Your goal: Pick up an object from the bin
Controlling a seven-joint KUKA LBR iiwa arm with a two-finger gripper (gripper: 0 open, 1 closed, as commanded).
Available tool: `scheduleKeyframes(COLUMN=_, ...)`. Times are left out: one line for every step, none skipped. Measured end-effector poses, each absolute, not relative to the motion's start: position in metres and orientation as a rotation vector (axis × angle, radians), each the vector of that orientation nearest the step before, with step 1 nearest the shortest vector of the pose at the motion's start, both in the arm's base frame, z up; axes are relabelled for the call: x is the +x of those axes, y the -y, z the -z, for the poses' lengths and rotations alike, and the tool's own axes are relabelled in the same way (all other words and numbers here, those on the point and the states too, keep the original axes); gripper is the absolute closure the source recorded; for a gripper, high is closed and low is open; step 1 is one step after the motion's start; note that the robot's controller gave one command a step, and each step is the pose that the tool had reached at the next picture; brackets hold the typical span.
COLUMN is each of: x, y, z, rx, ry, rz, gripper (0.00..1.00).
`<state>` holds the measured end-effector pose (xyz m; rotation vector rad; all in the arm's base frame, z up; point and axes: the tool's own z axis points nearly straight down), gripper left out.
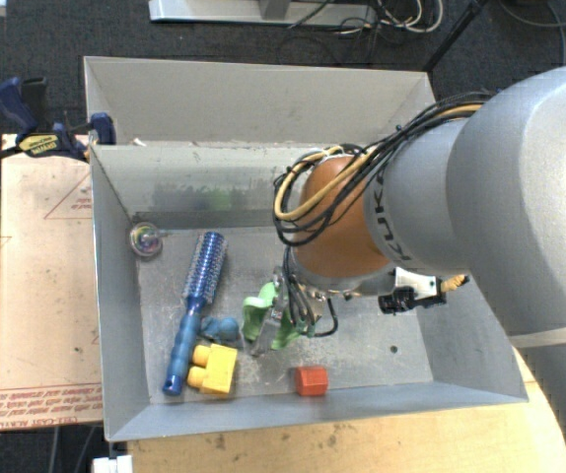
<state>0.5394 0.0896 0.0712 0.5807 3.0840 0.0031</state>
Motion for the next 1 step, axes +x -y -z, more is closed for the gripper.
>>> scheduleKeyframes(x=0.5542, y=-0.0903, z=-0.2369, rx=0.55, ry=-3.082, rz=-0.007, gripper=1.0)
